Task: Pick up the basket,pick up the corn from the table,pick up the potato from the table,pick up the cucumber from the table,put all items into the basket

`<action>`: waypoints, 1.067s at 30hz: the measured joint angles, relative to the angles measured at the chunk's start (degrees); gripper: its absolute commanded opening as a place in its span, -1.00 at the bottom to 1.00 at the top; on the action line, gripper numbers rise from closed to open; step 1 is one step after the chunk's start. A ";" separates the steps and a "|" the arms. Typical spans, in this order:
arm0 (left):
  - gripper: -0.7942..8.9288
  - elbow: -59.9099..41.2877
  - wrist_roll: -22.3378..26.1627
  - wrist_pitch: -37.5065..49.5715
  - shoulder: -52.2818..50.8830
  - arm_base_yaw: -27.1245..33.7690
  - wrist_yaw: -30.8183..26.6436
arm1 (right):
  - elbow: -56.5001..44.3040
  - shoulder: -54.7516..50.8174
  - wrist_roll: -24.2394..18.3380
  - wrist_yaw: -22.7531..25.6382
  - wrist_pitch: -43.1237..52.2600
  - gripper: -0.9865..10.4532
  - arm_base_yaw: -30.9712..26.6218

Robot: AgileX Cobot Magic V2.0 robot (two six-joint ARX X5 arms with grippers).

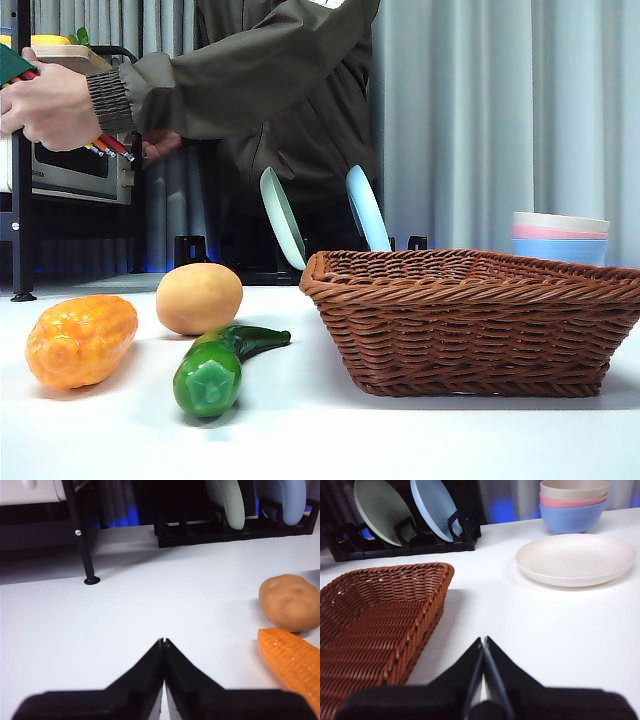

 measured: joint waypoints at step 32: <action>-0.85 18.27 -18.40 -3.65 14.19 0.00 5.90 | 19.71 22.08 17.03 -3.98 -3.67 -0.84 0.00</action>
